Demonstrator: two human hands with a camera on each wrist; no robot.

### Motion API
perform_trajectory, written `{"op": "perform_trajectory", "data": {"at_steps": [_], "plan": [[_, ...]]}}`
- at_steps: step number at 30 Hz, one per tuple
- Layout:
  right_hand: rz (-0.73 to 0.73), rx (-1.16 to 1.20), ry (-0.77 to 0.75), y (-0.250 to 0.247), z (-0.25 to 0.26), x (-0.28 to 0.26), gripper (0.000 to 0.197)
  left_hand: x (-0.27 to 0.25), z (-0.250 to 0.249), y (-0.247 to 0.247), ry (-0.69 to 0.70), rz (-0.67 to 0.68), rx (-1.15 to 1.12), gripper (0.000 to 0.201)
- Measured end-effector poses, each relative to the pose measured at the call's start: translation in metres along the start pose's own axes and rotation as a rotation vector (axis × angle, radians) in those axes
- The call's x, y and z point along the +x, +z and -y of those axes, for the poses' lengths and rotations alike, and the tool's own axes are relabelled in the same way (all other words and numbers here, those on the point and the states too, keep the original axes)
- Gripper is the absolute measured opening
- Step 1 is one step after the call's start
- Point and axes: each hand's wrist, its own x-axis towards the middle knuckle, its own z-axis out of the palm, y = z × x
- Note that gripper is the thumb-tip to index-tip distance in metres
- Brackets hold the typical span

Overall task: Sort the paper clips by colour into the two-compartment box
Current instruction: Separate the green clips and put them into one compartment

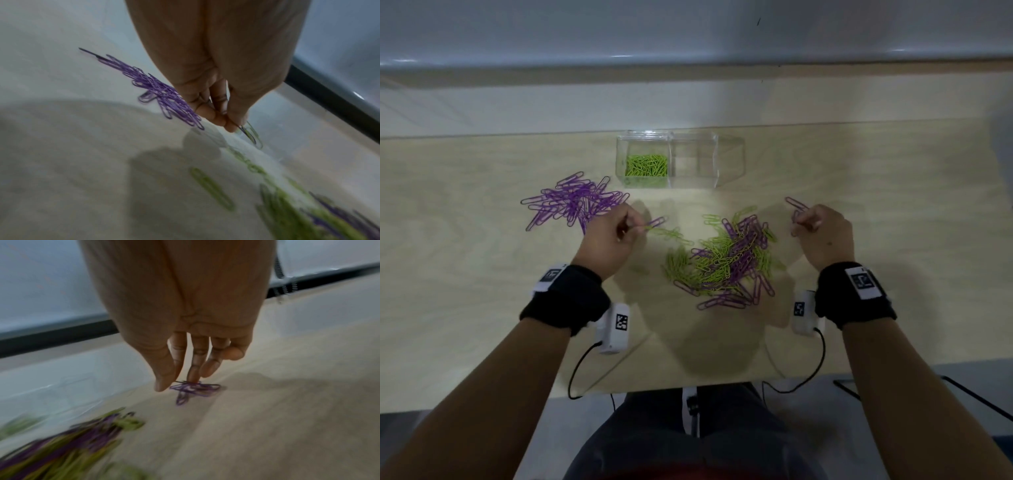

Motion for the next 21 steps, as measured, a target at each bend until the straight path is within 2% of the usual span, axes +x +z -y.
{"op": "perform_trajectory", "data": {"at_steps": [2, 4, 6, 8, 11, 14, 16, 18, 21], "plan": [[-0.005, -0.114, -0.133, 0.009, 0.009, -0.008, 0.005, -0.006, 0.006, -0.002, 0.054, 0.051, 0.097, 0.017], [0.010, -0.158, -0.241, 0.020, 0.023, -0.018, 0.013, -0.011, 0.010, -0.004, 0.155, 0.046, 0.155, 0.018], [0.051, -0.220, -0.280, 0.034, 0.039, -0.027, 0.021, -0.016, 0.009, -0.009, 0.271, -0.043, 0.208, 0.020], [0.082, -0.285, -0.277, 0.046, 0.051, -0.035, 0.024, -0.019, 0.007, -0.014, 0.329, -0.175, 0.248, 0.020], [0.123, -0.319, -0.243, 0.055, 0.058, -0.039, 0.022, -0.016, 0.013, -0.020, 0.240, -0.325, 0.233, 0.019], [0.157, -0.249, -0.239, 0.058, 0.059, -0.039, 0.012, -0.009, 0.032, -0.021, 0.037, -0.372, 0.303, 0.020], [0.162, -0.118, -0.224, 0.054, 0.055, -0.036, 0.013, -0.007, 0.031, -0.015, -0.027, -0.392, 0.367, 0.021], [0.146, 0.026, -0.168, 0.044, 0.047, -0.032, 0.018, -0.005, 0.011, 0.000, 0.055, -0.355, 0.330, 0.023], [0.003, 0.088, -0.058, 0.019, 0.028, -0.024, 0.026, 0.004, -0.026, 0.034, 0.255, -0.074, 0.289, 0.027]]}}
